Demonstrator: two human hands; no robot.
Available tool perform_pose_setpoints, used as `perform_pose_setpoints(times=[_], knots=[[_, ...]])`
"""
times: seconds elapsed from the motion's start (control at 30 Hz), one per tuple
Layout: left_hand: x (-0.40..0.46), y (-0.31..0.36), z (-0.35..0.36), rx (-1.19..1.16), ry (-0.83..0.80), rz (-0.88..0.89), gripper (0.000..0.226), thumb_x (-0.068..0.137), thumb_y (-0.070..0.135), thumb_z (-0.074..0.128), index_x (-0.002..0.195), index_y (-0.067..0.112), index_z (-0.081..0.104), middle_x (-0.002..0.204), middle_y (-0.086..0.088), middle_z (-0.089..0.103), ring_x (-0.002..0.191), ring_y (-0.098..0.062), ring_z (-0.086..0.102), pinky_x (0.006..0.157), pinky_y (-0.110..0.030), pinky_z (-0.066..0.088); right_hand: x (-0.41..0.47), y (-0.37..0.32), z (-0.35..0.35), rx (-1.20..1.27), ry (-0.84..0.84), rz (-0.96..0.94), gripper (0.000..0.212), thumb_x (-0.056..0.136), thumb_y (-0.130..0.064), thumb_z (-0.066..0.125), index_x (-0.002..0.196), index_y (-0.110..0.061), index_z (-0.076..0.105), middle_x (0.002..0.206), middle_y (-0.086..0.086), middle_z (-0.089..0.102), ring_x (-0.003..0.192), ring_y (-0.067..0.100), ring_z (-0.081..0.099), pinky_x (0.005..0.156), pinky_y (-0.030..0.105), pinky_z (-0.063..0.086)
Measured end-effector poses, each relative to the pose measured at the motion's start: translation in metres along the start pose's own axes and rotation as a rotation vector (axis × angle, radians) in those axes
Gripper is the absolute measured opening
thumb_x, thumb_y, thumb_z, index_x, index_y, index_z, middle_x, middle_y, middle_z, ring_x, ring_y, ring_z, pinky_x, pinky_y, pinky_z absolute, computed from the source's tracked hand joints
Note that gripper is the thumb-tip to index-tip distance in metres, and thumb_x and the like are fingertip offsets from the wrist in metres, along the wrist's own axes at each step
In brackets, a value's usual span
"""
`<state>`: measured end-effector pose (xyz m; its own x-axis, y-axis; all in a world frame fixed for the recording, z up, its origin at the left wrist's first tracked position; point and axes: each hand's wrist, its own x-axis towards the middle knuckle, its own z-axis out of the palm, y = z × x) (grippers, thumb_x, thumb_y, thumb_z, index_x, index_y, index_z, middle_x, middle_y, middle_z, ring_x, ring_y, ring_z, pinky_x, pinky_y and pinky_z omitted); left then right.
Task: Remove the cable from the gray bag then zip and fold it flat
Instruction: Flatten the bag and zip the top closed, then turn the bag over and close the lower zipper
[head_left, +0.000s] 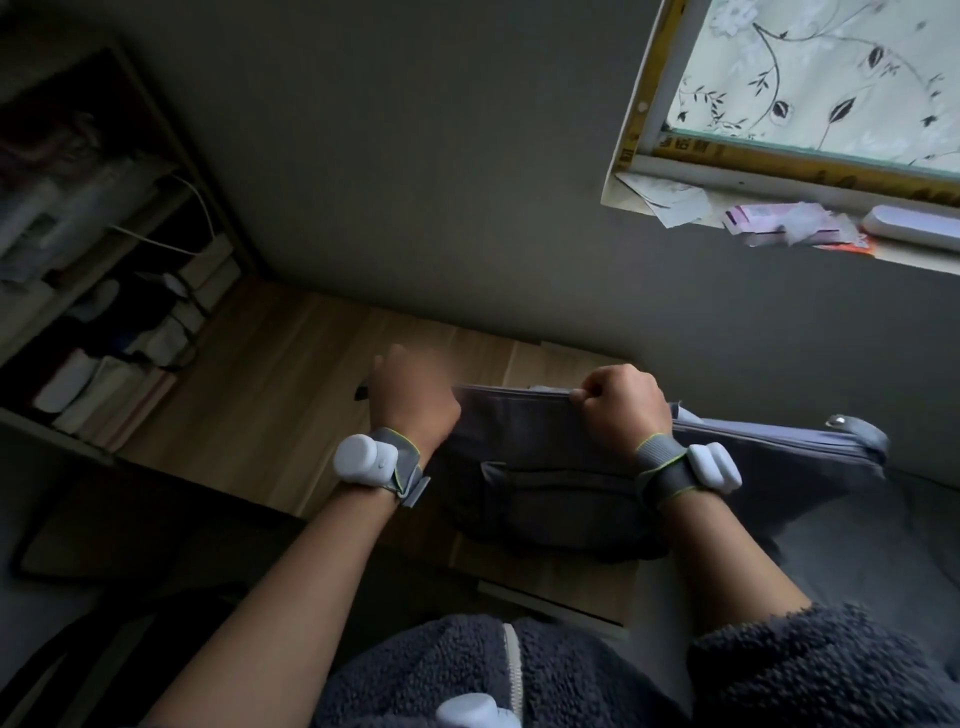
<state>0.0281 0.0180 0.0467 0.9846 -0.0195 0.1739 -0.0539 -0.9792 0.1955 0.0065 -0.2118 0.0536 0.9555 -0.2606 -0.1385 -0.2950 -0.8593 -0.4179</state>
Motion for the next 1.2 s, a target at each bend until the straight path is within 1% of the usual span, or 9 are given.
perform_pose_setpoints(times=[0.3,0.53,0.67,0.73,0.8,0.87,1.0,1.1,1.2], knots=[[0.012,-0.054,-0.008,0.052,0.094,-0.144,0.007,0.077,0.014,0.064,0.077,0.01,0.058,0.094,-0.006,0.051,0.089,-0.025,0.048,0.077,-0.039,0.047,0.009,0.004,-0.002,0.02,0.032,0.037,0.019,0.081,-0.04,0.065,0.08,-0.022,0.072,0.087,0.007,0.07,0.088,0.033,0.063,0.067,0.029,0.039],[0.001,-0.056,-0.005,-0.057,0.093,-0.132,0.02,0.09,0.025,0.05,0.083,0.01,0.06,0.091,-0.008,0.056,0.077,-0.027,0.057,0.06,-0.033,0.047,0.008,-0.004,0.003,-0.02,0.108,-0.021,0.018,0.085,-0.035,0.064,0.083,-0.02,0.072,0.089,0.011,0.07,0.093,0.036,0.061,0.066,0.032,0.041],[-0.039,-0.032,0.016,-0.279,-0.261,-0.181,0.048,0.084,0.048,0.05,0.057,0.009,0.06,0.056,-0.003,0.06,0.06,-0.027,0.063,0.051,-0.027,0.047,0.002,-0.004,0.01,-0.052,0.149,-0.072,0.018,0.087,-0.032,0.063,0.085,-0.017,0.073,0.088,0.015,0.07,0.095,0.039,0.056,0.075,0.039,0.046],[-0.063,-0.009,0.037,-0.287,-0.631,-0.144,0.047,0.077,0.055,0.058,0.075,0.009,0.069,0.074,-0.006,0.07,0.073,-0.024,0.067,0.065,-0.033,0.056,-0.001,-0.002,0.013,-0.065,0.165,-0.081,0.019,0.087,-0.032,0.061,0.086,-0.017,0.073,0.087,0.015,0.071,0.095,0.039,0.054,0.077,0.04,0.044],[-0.082,0.004,0.055,-0.312,-0.825,-0.09,0.048,0.074,0.055,0.065,0.1,0.015,0.07,0.102,-0.005,0.071,0.095,-0.024,0.066,0.081,-0.034,0.055,-0.004,-0.002,0.016,-0.08,0.165,-0.094,0.019,0.088,-0.034,0.061,0.086,-0.019,0.073,0.087,0.012,0.071,0.094,0.037,0.054,0.077,0.04,0.042],[-0.09,0.01,0.064,-0.472,-0.841,-0.084,0.046,0.077,0.047,0.069,0.114,0.02,0.065,0.115,-0.002,0.068,0.104,-0.021,0.064,0.088,-0.034,0.053,-0.009,-0.002,0.016,-0.068,0.15,-0.148,0.019,0.088,-0.036,0.062,0.085,-0.02,0.072,0.086,0.006,0.071,0.094,0.035,0.053,0.077,0.04,0.042],[-0.087,0.043,0.056,-0.929,-0.967,-0.148,0.029,0.083,0.024,0.07,0.111,0.02,0.065,0.097,-0.006,0.071,0.073,-0.018,0.07,0.066,-0.042,0.059,-0.022,0.02,0.004,0.095,0.254,-0.233,0.01,0.086,-0.024,0.067,0.089,-0.014,0.069,0.095,0.008,0.065,0.094,0.033,0.052,0.082,0.041,0.044],[-0.072,0.071,0.031,-1.115,-1.019,0.067,0.04,0.08,0.006,0.071,0.116,0.023,0.063,0.104,-0.008,0.07,0.083,-0.021,0.07,0.07,-0.04,0.059,-0.039,0.033,-0.006,0.172,0.402,-0.264,0.009,0.086,-0.021,0.068,0.085,-0.012,0.068,0.092,0.005,0.064,0.088,0.027,0.054,0.079,0.029,0.04],[-0.039,0.101,0.002,-1.125,-0.897,0.279,0.048,0.074,-0.006,0.069,0.117,0.013,0.062,0.107,-0.01,0.071,0.096,-0.021,0.069,0.083,-0.037,0.058,-0.053,0.041,-0.024,0.241,0.504,-0.232,0.018,0.091,-0.025,0.064,0.08,-0.012,0.067,0.08,0.002,0.065,0.076,0.02,0.058,0.068,0.019,0.033]])
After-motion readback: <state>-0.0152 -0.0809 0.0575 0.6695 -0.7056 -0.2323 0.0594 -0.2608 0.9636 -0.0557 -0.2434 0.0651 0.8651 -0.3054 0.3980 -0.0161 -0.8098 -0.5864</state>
